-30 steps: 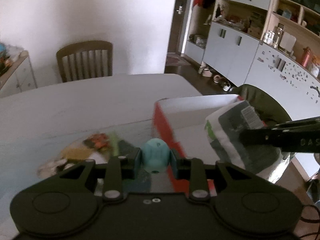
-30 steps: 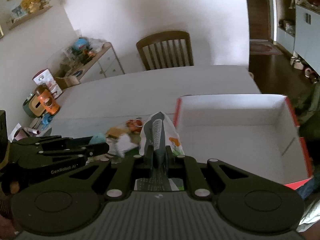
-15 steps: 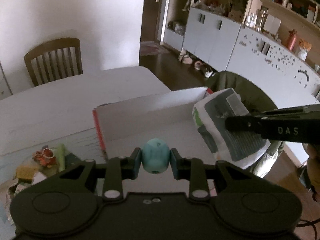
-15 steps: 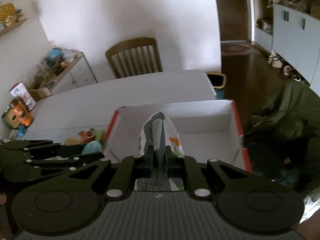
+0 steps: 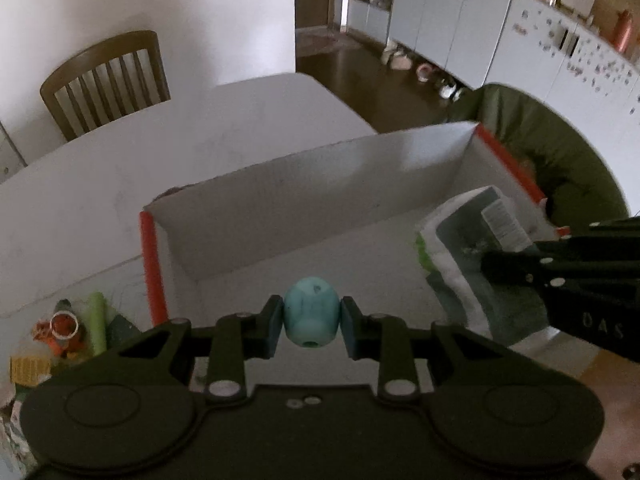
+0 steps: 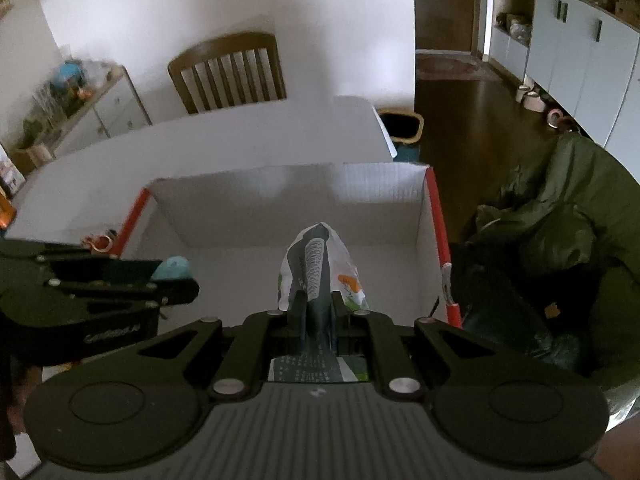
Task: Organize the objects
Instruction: 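Carry both items into the red-edged box and open both grippers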
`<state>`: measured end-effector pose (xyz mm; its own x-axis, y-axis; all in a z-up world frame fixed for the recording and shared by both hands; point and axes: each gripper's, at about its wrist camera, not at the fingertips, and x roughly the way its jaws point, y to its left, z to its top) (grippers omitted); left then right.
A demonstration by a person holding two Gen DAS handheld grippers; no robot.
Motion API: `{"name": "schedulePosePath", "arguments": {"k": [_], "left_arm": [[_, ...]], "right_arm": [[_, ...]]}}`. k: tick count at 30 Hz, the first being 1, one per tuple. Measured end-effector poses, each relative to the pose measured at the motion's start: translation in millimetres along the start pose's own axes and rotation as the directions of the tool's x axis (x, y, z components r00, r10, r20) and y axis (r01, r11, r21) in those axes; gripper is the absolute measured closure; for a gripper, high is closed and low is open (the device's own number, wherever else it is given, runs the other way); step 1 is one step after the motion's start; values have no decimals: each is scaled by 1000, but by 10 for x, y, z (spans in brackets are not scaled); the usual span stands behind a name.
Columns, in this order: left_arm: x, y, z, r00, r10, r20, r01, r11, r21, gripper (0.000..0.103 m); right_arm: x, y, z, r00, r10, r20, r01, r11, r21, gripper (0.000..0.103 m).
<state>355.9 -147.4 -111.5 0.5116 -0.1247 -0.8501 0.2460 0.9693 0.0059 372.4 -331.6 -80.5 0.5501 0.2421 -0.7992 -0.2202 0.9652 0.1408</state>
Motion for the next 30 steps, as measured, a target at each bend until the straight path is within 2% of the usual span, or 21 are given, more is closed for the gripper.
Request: {"name": "schedulePosePath", "arguments": {"k": [10,17,23,30], "left_arm": [[427,3,142,995,52,-91,-49,998,32,74],[603,-47,180,986,75,-147,-68,996,56,74],[695,-26,173,977,64,-205,-57,998,40,74],[695,37,180,975,46,-218,-43,999,17,72]], "right_arm": [[450,-18,89,995,-58,-76,53,997,-64,92],[575,-76,77,992,-45,-116,37,997,-68,92],[622,-86,61,989,-40,-140,29,996,-83,92],[637,-107,42,989,-32,-142,20,996,-82,92]]}}
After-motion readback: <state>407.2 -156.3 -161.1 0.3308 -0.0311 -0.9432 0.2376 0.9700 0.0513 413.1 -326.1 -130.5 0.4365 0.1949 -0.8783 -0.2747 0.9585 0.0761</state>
